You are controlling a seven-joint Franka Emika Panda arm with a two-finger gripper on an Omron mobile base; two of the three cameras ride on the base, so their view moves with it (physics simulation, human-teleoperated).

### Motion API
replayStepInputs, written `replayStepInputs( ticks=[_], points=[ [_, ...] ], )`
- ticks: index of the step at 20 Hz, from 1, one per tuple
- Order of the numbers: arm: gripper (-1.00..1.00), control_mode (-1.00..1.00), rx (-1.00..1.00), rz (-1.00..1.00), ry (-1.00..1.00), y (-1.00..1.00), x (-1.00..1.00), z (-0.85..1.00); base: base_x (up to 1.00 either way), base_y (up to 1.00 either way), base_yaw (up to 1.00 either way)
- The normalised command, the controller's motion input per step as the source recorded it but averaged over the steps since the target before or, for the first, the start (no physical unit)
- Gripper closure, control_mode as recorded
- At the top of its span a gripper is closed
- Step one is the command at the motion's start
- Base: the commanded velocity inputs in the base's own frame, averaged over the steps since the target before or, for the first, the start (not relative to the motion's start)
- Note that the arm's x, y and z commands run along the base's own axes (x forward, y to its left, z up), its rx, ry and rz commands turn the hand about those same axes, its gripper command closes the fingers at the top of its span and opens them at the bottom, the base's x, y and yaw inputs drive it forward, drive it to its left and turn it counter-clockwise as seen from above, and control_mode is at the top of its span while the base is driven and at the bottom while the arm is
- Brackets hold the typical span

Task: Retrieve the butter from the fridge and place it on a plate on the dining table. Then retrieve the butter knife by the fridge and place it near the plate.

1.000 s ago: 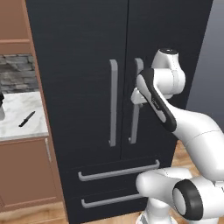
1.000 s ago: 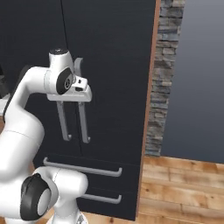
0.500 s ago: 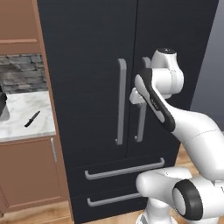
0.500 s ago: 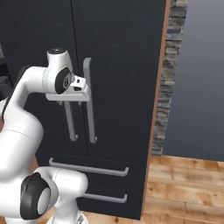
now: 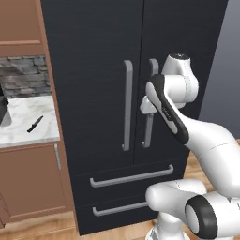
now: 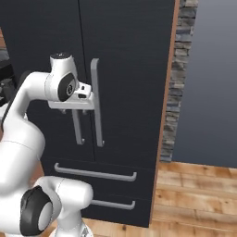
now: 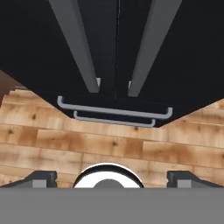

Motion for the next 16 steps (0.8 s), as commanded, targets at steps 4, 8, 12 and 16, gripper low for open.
replayStepInputs(
  ticks=[4,8,12,16],
  points=[
    [-1.0,-1.0,0.0,0.0,0.0,-0.1,-0.08,-0.34,0.0,0.0,0.0],
    [-1.0,-1.0,0.03,0.0,-0.12,-0.42,0.44,-0.26,0.0,0.0,0.0],
    [-1.0,-1.0,0.0,0.0,-0.1,-0.08,0.86,-0.07,0.0,0.0,0.0],
    [-1.0,-1.0,0.0,0.0,-0.11,-0.01,0.9,-0.01,0.0,0.0,0.0]
  ],
)
